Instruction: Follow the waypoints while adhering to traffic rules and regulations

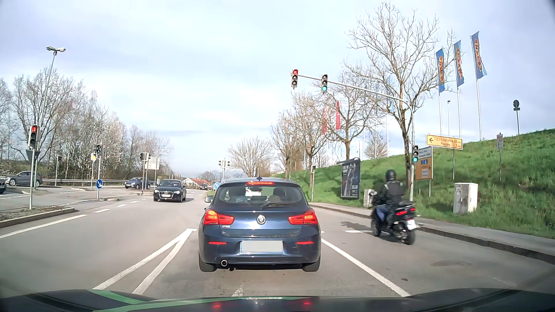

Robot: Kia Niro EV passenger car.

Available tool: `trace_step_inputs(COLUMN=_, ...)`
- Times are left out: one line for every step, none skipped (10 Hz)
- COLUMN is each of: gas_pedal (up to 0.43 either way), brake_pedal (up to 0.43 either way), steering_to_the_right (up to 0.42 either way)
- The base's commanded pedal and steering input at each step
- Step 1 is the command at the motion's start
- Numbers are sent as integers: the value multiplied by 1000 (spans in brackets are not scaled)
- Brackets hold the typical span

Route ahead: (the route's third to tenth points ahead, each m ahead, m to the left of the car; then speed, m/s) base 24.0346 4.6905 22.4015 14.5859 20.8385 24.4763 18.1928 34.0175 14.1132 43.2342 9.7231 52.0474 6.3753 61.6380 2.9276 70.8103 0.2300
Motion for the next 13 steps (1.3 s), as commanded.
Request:
trace_step_inputs(gas_pedal=0, brake_pedal=244, steering_to_the_right=-75)
trace_step_inputs(gas_pedal=0, brake_pedal=244, steering_to_the_right=-75)
trace_step_inputs(gas_pedal=0, brake_pedal=244, steering_to_the_right=-75)
trace_step_inputs(gas_pedal=0, brake_pedal=244, steering_to_the_right=-75)
trace_step_inputs(gas_pedal=0, brake_pedal=256, steering_to_the_right=-75)
trace_step_inputs(gas_pedal=0, brake_pedal=293, steering_to_the_right=-75)
trace_step_inputs(gas_pedal=0, brake_pedal=317, steering_to_the_right=-75)
trace_step_inputs(gas_pedal=0, brake_pedal=341, steering_to_the_right=-75)
trace_step_inputs(gas_pedal=0, brake_pedal=372, steering_to_the_right=-75)
trace_step_inputs(gas_pedal=0, brake_pedal=396, steering_to_the_right=-75)
trace_step_inputs(gas_pedal=0, brake_pedal=402, steering_to_the_right=-76)
trace_step_inputs(gas_pedal=0, brake_pedal=409, steering_to_the_right=-75)
trace_step_inputs(gas_pedal=0, brake_pedal=409, steering_to_the_right=-75)
